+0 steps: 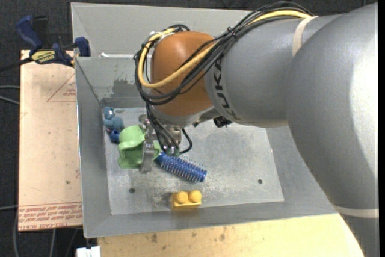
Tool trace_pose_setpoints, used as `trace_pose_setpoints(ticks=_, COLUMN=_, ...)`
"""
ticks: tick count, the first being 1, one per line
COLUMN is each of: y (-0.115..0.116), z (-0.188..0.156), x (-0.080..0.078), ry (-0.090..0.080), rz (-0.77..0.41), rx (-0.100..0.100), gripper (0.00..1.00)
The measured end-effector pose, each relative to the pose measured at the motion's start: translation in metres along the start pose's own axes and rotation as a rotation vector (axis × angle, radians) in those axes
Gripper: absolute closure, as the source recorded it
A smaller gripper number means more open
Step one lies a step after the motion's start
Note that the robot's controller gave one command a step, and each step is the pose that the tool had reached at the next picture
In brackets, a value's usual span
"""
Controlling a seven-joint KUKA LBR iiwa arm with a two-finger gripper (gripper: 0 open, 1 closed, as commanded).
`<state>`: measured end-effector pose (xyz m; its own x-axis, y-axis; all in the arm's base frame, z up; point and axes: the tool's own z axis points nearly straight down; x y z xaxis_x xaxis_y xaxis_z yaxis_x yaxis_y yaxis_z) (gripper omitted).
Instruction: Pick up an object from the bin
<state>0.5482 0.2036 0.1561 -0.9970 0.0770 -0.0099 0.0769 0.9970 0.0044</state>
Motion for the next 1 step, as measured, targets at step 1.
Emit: trace_pose_setpoints(ticks=1, y=0.0104, z=-0.1179, x=-0.0053, ry=0.000, rz=-0.013, rx=-0.002, gripper=1.00)
